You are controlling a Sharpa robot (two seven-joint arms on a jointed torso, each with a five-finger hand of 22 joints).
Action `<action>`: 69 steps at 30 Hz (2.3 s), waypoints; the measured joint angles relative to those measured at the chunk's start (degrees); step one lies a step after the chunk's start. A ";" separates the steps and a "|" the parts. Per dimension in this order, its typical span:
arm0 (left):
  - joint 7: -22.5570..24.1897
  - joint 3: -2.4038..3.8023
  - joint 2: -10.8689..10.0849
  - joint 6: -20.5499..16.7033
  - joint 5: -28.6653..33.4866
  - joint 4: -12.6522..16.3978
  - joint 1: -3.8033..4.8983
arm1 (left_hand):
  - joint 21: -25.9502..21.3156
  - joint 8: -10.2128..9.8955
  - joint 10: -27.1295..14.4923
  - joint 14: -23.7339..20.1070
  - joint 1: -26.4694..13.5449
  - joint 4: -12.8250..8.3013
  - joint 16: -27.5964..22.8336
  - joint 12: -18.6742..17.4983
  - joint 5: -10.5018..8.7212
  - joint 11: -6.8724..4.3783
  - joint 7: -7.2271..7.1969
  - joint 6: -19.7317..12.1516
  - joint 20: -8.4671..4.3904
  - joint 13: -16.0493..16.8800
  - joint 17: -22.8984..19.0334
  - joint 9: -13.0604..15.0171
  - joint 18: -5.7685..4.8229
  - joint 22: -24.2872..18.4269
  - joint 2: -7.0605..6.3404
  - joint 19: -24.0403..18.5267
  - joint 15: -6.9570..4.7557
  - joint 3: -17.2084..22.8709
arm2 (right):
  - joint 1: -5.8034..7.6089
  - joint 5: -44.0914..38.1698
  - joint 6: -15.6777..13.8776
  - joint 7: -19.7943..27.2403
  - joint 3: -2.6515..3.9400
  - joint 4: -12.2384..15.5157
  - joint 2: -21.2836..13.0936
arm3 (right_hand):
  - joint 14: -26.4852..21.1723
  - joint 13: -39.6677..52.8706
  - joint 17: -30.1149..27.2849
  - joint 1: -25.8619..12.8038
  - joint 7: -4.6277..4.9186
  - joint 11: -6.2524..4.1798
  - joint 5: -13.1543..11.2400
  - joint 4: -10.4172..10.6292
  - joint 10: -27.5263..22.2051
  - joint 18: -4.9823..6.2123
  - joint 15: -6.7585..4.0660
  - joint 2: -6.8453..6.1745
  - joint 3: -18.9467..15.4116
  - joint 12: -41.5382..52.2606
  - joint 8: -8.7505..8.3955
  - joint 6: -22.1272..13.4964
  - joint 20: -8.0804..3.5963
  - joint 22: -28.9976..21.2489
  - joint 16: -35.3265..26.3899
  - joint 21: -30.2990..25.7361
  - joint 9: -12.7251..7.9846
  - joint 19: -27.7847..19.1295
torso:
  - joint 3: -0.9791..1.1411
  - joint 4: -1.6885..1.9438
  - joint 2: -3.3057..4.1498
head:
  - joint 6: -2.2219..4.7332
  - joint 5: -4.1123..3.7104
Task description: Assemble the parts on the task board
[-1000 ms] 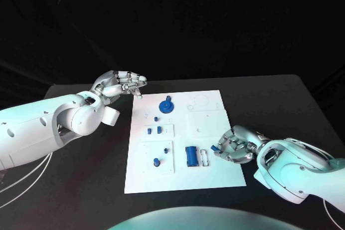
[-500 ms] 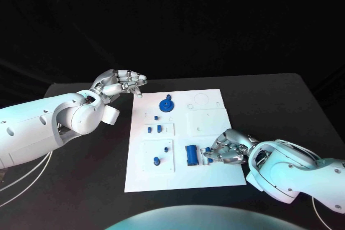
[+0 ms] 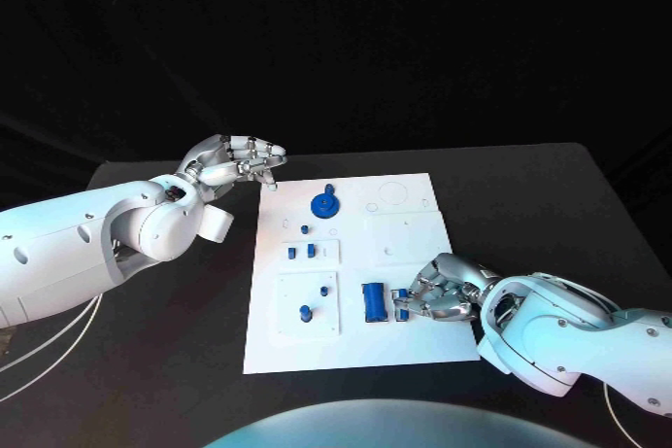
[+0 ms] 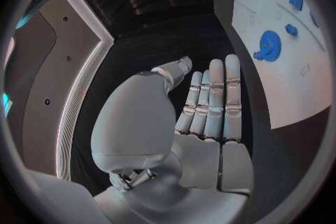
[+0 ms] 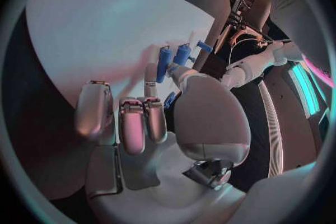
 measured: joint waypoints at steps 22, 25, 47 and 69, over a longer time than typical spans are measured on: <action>-0.21 0.00 -0.14 0.06 0.00 0.08 0.00 | -0.22 0.00 -0.43 0.00 0.00 0.17 0.00 0.00 0.00 0.01 -0.08 -0.33 0.00 0.00 -0.01 -0.01 0.00 -0.01 0.00 0.00 0.00 -0.17 | 0.00 0.10 1.00 0.07 0.02 -0.70 1.05 | 0.00 -0.01 -0.01 1.23 0.00 0.00 0.00 0.16 0.00 0.00 0.00 -0.15 -1.58 0.00 -0.22 0.00 0.00 0.02 -0.01 -0.01 -0.05 0.00 | -0.02 -0.01 -0.01 | -0.12 0.30; -0.26 0.00 -0.14 0.06 0.00 0.08 0.00 | -0.22 0.16 -0.43 0.00 0.00 0.17 0.00 0.00 0.00 0.00 0.00 -0.41 0.00 0.00 0.04 -0.01 0.00 -0.05 0.00 0.00 0.00 -0.17 | 0.00 0.10 1.19 0.08 0.03 -0.71 1.04 | 0.00 -0.01 -0.01 1.23 0.01 0.00 0.00 0.16 0.00 0.00 0.00 -0.15 -1.58 0.00 -0.22 0.00 0.00 0.04 -0.01 -0.01 -0.06 0.00 | -0.02 -0.01 -0.01 | -0.16 0.34; -0.48 0.00 -0.14 0.11 0.00 0.07 0.00 | -0.22 0.27 -0.42 0.00 0.00 0.17 0.00 0.00 0.00 0.00 0.00 -0.41 0.00 -0.01 0.03 -0.01 0.00 -0.05 0.00 0.00 0.00 -0.16 | -0.02 0.10 2.07 0.24 0.01 -0.77 0.82 | 0.00 -0.01 0.03 1.45 0.22 0.01 0.27 0.79 -0.01 0.00 0.00 3.71 -20.16 0.00 -0.79 0.18 0.00 0.03 -0.01 -0.30 -0.78 0.00 | -0.02 0.01 -0.01 | -0.27 0.43; -0.52 0.00 -0.08 0.16 0.00 0.05 0.00 | -0.22 0.27 -0.42 0.00 0.00 0.17 0.00 0.00 0.00 0.01 0.00 -0.41 0.00 -0.01 0.02 -0.02 0.00 -0.04 0.00 0.00 0.00 -0.16 | 0.12 -0.07 2.56 2.85 0.15 -2.47 0.49 | 0.22 -0.02 0.02 15.13 0.04 -0.42 0.22 0.24 0.00 0.00 -0.22 4.80 -21.24 -0.62 -1.46 0.36 0.00 0.01 -0.01 -1.63 -1.35 0.00 | -0.01 0.02 0.00 | -0.08 0.49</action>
